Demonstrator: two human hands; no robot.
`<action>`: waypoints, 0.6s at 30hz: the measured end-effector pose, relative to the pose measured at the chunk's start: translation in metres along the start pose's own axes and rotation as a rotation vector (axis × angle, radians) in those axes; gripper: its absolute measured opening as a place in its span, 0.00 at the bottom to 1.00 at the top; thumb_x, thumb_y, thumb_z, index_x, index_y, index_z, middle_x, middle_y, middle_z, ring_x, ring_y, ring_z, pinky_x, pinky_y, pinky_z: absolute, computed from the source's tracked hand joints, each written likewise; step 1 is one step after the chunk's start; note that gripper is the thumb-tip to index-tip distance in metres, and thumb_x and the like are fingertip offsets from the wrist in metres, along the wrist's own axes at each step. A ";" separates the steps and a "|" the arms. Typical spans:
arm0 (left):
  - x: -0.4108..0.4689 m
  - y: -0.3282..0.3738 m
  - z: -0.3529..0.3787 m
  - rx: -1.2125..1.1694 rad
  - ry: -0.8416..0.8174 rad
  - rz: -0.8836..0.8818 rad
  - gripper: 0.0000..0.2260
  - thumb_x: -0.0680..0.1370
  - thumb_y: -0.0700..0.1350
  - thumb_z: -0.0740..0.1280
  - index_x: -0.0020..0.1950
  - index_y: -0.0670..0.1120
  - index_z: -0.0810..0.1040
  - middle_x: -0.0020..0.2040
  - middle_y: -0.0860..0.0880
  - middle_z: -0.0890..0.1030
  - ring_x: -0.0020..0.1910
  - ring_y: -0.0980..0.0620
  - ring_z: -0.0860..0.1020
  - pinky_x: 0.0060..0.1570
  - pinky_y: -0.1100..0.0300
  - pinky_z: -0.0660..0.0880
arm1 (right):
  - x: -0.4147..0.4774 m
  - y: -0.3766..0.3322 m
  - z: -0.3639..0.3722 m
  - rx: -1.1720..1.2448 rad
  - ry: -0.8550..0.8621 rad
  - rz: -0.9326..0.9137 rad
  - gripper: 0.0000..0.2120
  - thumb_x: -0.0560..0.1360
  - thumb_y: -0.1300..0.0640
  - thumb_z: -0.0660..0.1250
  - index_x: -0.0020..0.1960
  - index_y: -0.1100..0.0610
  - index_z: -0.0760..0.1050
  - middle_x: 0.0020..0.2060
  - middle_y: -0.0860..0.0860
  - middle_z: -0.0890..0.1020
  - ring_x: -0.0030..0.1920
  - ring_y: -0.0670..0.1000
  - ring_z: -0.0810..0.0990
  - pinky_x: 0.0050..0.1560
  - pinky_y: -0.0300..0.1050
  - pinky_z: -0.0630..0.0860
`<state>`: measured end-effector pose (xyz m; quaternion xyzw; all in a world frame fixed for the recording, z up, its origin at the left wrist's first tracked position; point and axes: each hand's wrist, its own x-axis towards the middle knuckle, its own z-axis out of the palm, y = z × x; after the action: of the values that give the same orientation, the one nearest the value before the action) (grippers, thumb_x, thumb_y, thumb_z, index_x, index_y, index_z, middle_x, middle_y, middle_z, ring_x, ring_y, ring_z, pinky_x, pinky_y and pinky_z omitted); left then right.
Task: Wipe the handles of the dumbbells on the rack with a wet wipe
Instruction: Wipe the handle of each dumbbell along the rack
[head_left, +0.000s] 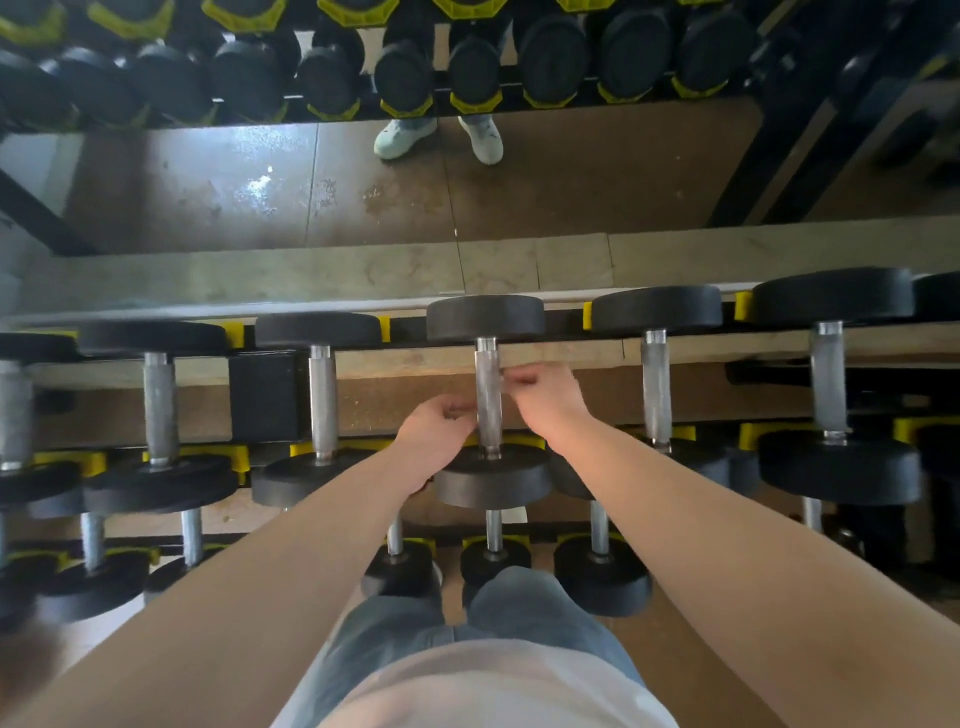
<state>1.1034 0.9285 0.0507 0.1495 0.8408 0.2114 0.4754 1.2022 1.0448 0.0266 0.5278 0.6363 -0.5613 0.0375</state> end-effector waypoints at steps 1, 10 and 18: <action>-0.001 0.000 0.000 0.007 -0.009 0.005 0.17 0.84 0.49 0.65 0.74 0.52 0.74 0.71 0.50 0.77 0.68 0.48 0.75 0.65 0.53 0.73 | -0.006 0.009 0.000 -0.121 -0.080 0.017 0.10 0.81 0.55 0.69 0.60 0.51 0.83 0.59 0.49 0.83 0.52 0.46 0.78 0.55 0.43 0.74; 0.001 -0.002 0.000 0.036 -0.057 0.030 0.19 0.85 0.47 0.62 0.77 0.53 0.73 0.75 0.50 0.74 0.74 0.47 0.71 0.73 0.50 0.68 | 0.015 -0.005 -0.003 0.212 -0.087 0.140 0.08 0.81 0.63 0.66 0.54 0.54 0.83 0.50 0.54 0.85 0.52 0.54 0.83 0.54 0.48 0.80; 0.004 -0.007 0.001 0.031 -0.040 0.042 0.21 0.85 0.45 0.62 0.78 0.54 0.69 0.77 0.50 0.71 0.76 0.47 0.69 0.74 0.50 0.66 | 0.009 0.020 -0.013 -0.298 -0.423 0.017 0.13 0.82 0.58 0.65 0.65 0.51 0.79 0.51 0.44 0.79 0.53 0.49 0.79 0.56 0.46 0.75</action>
<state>1.1019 0.9246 0.0441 0.1787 0.8309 0.2055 0.4852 1.2197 1.0566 0.0128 0.3926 0.6857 -0.5589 0.2518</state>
